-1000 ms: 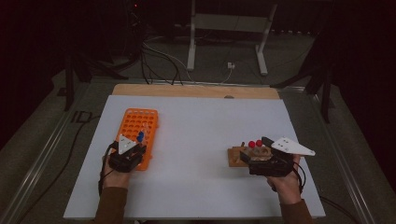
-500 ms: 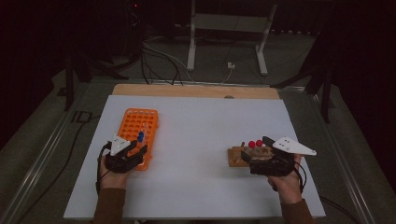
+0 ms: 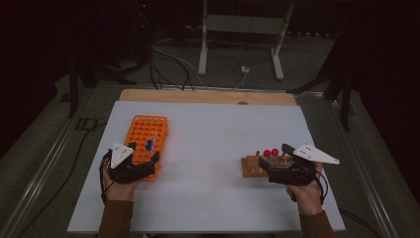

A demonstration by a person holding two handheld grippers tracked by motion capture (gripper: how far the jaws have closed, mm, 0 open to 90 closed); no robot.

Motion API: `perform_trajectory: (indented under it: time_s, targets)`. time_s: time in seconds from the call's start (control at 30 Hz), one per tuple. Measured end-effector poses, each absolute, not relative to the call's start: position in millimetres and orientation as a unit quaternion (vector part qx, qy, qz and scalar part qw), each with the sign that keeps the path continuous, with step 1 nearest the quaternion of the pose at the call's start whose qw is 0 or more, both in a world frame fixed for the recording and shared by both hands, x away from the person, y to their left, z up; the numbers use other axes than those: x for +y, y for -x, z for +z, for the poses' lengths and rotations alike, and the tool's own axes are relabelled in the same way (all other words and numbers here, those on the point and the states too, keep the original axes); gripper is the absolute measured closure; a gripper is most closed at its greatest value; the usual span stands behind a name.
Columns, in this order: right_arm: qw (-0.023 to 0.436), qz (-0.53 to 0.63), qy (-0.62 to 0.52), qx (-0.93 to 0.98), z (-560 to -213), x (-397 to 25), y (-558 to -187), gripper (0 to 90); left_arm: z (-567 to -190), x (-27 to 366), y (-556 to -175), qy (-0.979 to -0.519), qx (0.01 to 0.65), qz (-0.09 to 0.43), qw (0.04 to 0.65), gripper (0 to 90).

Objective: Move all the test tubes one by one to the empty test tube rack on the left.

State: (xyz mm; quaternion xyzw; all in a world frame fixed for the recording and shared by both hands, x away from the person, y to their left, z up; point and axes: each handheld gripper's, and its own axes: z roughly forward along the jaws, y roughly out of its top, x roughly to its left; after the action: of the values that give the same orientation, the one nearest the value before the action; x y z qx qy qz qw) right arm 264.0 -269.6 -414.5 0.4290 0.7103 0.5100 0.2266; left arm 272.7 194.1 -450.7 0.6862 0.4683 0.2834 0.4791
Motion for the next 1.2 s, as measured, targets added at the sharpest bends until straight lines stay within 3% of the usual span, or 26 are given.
perform_trajectory:
  time_s: [0.13, 0.4, 0.77, 1.2]
  targets:
    - [0.241, 0.508, -0.443, 0.698, -414, -281, -267, 2.2, -445, 185, -271, -0.69, 0.452, 0.281, 0.49, 2.0]
    - [0.239, 0.503, -0.47, 0.685, -419, -300, -272, 6.6, -440, 172, -268, -0.689, 0.437, 0.255, 0.518, 0.6]
    - [0.246, 0.481, -0.455, 0.708, -436, -303, -275, 48.2, -441, 155, -266, -0.702, 0.418, 0.238, 0.526, 0.6]
    - [0.241, 0.447, -0.447, 0.736, -462, -292, -284, 67.2, -443, 149, -265, -0.709, 0.412, 0.232, 0.523, 0.6]
